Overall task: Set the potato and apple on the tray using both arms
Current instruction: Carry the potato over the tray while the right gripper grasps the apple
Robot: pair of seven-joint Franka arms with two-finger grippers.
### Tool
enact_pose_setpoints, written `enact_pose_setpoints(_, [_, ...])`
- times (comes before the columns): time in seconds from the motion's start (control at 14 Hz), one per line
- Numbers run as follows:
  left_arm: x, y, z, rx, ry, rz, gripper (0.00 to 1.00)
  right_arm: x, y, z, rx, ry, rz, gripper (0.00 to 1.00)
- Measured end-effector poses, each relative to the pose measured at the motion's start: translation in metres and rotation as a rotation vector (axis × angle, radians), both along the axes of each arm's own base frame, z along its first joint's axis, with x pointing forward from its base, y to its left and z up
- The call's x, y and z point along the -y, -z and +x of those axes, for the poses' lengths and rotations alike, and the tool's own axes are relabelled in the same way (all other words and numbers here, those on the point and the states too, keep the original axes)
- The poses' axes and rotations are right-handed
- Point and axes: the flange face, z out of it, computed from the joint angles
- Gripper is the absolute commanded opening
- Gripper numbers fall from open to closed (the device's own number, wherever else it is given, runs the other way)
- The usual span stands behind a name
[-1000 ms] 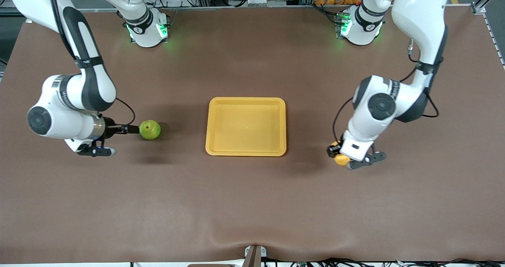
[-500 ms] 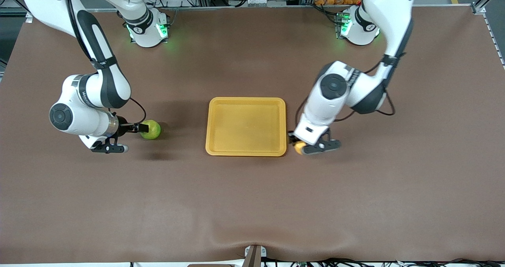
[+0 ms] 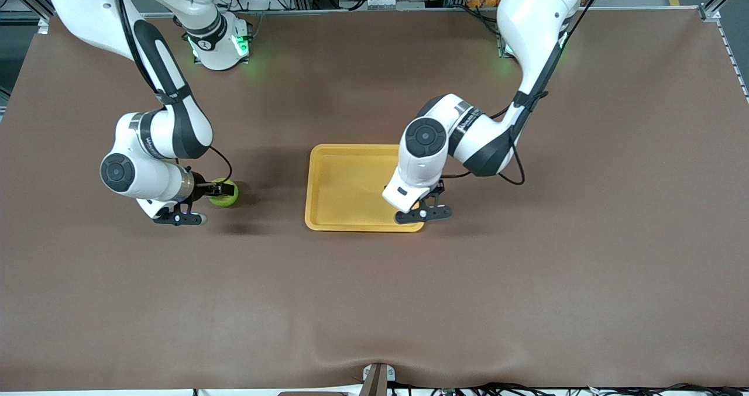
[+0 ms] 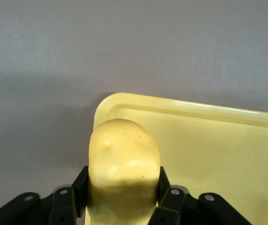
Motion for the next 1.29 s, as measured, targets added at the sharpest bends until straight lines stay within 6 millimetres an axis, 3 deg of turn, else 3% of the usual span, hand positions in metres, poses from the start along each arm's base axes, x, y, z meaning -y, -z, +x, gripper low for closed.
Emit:
enact_pose_setpoints(0.21, [0.025,0.014,-0.019,0.025,0.065,0.057,0.00,-0.001,0.019,-0.009,0.033,0.000,-0.010,1.00])
enact_pose_setpoints(0.29, [0.034,0.020,-0.028,0.033,0.077,0.081,0.00,-0.003,0.024,-0.012,0.035,-0.004,-0.012,0.91])
enact_pose_setpoints(0.5, [0.053,0.042,-0.049,0.050,0.100,0.145,0.00,-0.004,0.028,-0.014,0.036,-0.006,-0.014,0.14])
enact_pose_setpoints(0.57, [0.055,0.048,-0.053,0.060,0.115,0.177,0.00,-0.004,0.029,-0.015,0.035,-0.006,-0.015,0.00])
enact_pose_setpoints(0.93, [0.053,0.067,-0.058,0.060,0.148,0.240,0.00,-0.005,0.025,-0.014,-0.007,-0.009,-0.012,0.00])
enact_pose_setpoints(1.29, [0.055,0.086,-0.064,0.046,0.164,0.263,0.00,-0.009,-0.036,0.018,-0.079,0.014,0.002,0.00])
